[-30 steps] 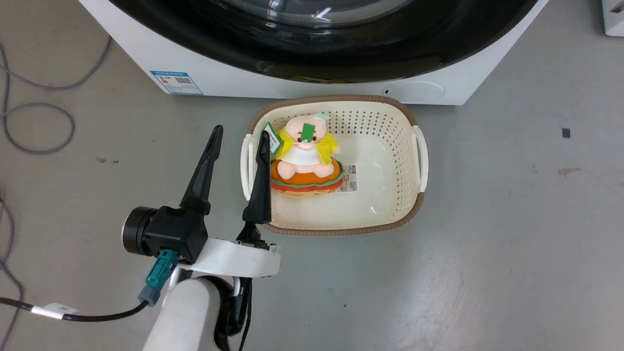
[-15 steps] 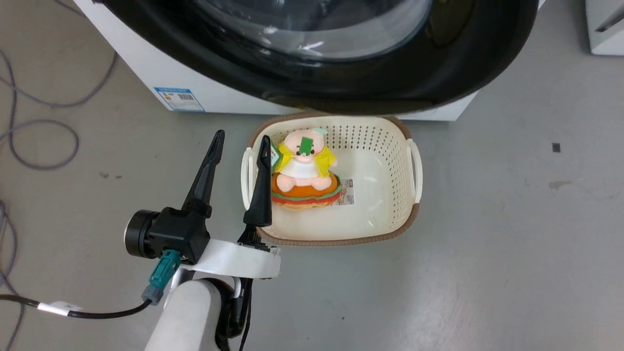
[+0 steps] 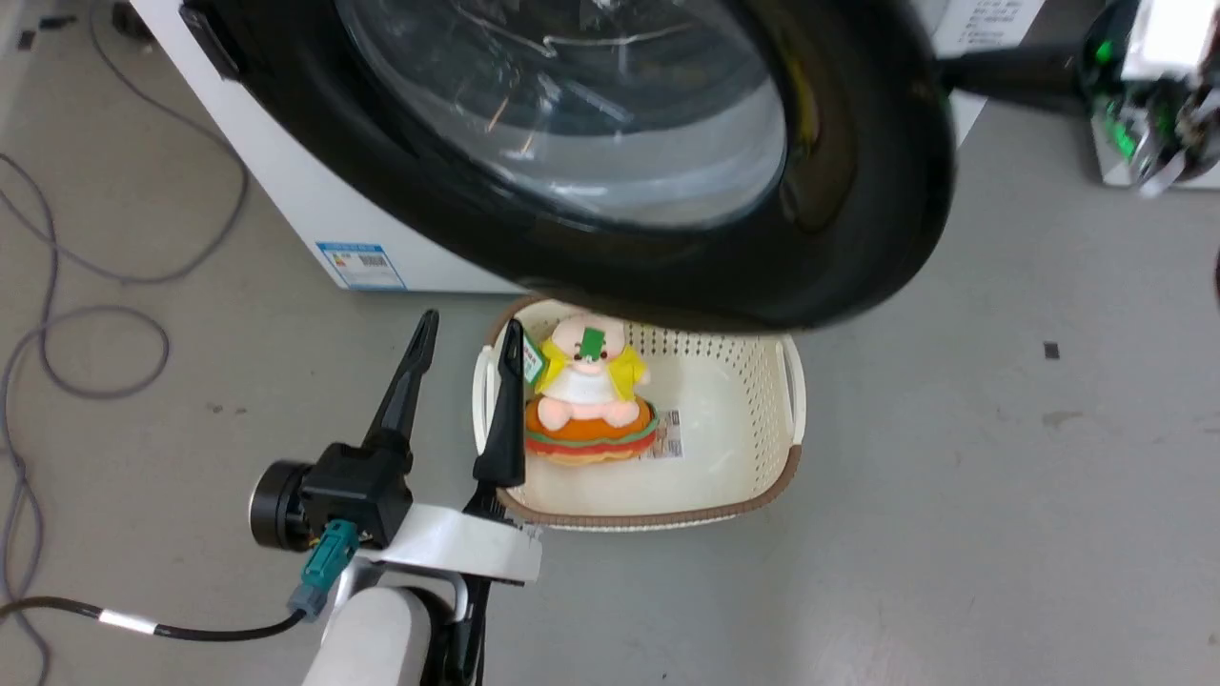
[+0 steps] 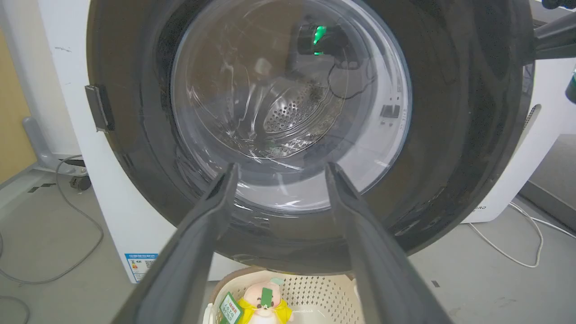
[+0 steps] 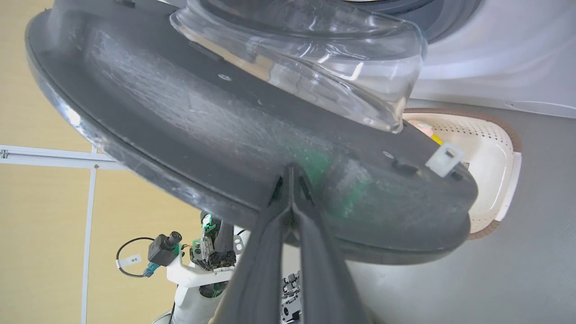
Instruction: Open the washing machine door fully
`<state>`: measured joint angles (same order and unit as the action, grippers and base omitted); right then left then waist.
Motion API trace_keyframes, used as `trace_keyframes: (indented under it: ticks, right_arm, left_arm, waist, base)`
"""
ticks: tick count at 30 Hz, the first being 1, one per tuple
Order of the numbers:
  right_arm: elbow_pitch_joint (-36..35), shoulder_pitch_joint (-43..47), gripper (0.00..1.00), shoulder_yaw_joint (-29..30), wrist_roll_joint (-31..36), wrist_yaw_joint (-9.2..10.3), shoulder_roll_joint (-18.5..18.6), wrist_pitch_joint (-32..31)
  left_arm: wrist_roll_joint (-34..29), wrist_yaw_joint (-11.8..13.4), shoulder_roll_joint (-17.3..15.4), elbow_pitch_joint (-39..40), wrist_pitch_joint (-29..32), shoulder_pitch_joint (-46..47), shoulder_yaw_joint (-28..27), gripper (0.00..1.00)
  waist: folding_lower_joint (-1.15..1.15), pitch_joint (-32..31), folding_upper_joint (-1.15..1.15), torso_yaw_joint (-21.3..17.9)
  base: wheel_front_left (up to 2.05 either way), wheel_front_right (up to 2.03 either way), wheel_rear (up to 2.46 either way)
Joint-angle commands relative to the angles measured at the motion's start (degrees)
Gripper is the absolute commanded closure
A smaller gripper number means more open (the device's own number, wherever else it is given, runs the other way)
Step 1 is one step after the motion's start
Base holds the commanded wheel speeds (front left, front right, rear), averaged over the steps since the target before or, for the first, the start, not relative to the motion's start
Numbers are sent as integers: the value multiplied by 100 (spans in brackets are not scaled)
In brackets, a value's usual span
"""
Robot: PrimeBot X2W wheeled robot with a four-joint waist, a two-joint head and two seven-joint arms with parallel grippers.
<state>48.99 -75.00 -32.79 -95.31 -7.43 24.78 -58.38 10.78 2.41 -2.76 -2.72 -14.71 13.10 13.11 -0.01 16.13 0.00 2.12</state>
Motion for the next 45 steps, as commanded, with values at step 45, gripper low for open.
trace_keyframes:
  ticks: [45]
  right_arm:
    - [-3197,3396,100,-920,-1805,-6,214,2182]
  left_arm:
    - [-25,-18,-11,-400,-29,-899,-132,0]
  waist:
    - [1,-1375,0,177]
  base:
    - [0,0,0]
